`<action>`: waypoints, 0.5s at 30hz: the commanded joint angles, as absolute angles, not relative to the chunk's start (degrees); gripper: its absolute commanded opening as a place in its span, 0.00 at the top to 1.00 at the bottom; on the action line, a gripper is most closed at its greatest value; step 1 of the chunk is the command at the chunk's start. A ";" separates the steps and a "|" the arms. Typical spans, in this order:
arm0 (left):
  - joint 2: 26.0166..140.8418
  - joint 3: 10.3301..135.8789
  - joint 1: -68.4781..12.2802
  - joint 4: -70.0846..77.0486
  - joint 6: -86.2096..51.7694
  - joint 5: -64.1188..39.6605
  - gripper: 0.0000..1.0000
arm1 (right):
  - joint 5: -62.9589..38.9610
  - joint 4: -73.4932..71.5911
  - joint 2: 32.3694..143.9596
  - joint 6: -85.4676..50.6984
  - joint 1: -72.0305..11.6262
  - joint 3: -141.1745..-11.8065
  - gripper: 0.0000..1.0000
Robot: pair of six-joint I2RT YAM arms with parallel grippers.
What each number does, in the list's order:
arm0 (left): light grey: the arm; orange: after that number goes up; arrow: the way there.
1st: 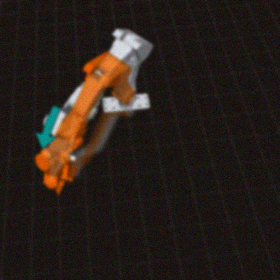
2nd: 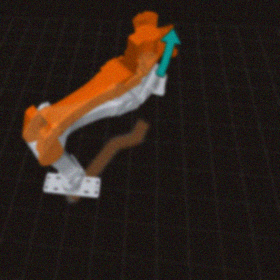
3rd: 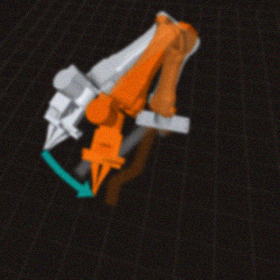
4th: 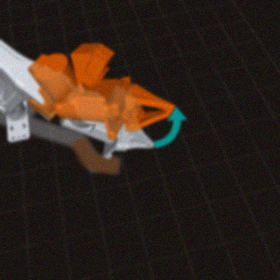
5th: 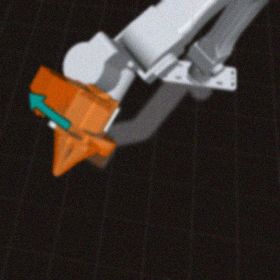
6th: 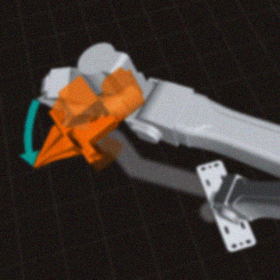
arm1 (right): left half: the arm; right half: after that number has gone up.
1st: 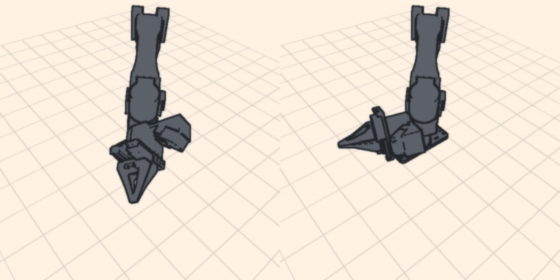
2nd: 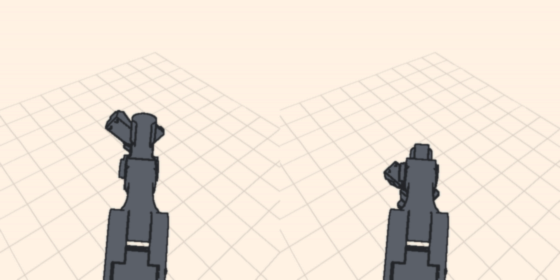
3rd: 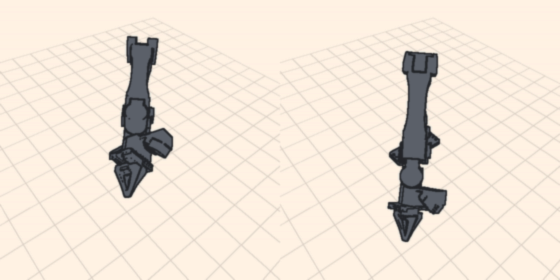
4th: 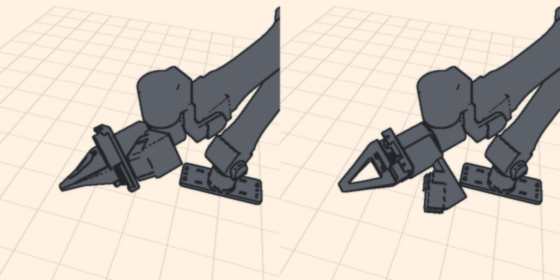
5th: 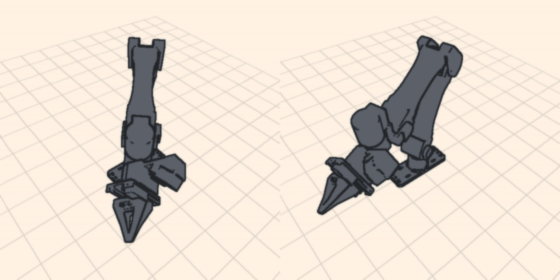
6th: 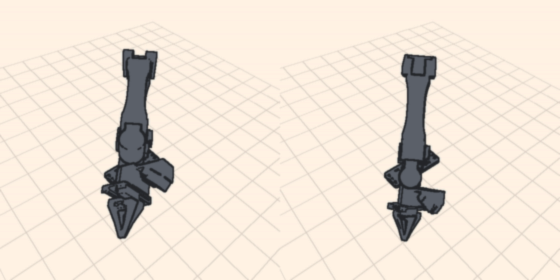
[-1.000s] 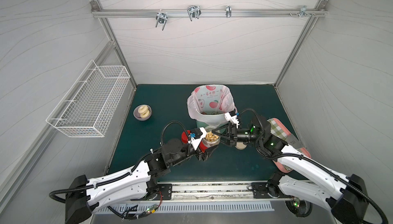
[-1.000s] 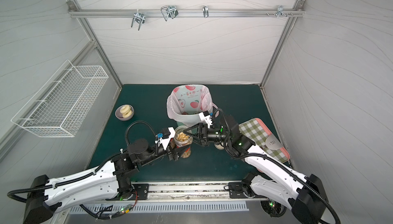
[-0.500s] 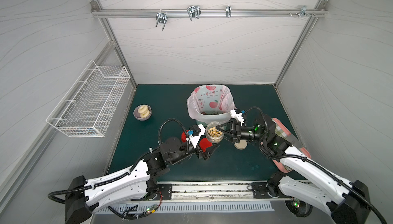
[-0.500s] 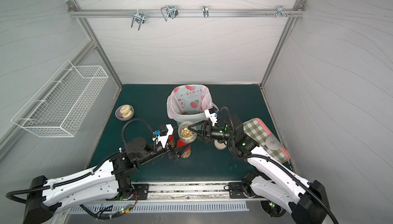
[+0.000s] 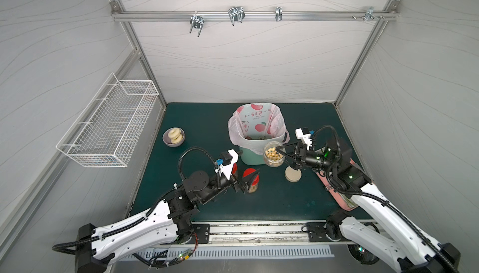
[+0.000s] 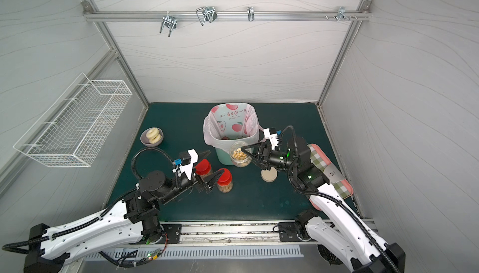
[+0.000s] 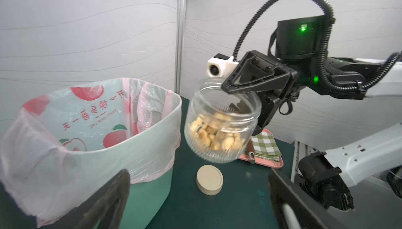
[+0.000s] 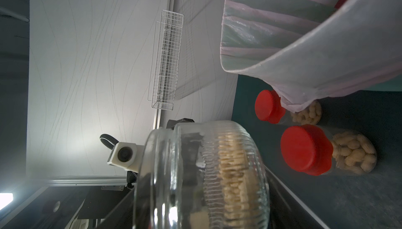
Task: Empty moldy peanuts from jars
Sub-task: Pour the moldy peanuts from the jar into the trash bin.
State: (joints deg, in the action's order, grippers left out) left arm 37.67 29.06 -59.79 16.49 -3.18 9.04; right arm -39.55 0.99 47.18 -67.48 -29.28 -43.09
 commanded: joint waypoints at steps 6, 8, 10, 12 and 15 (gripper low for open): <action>35.60 27.60 -58.24 15.18 -5.82 21.13 0.01 | -48.59 8.52 48.79 -59.16 -18.42 -51.91 1.00; 35.08 27.34 -55.46 13.63 -8.63 21.19 0.01 | -49.09 12.05 50.32 -55.44 -17.35 -55.39 1.00; 33.23 25.90 -51.96 13.07 -12.66 20.80 0.01 | -47.55 17.87 52.17 -49.73 -17.21 -60.29 1.00; 30.86 24.35 -49.10 12.43 -15.45 20.33 0.00 | -45.64 21.87 54.19 -45.33 -17.23 -64.47 1.00; 27.67 23.19 -46.22 10.34 -17.62 20.26 0.01 | -43.58 25.65 58.24 -40.26 -17.25 -70.21 1.00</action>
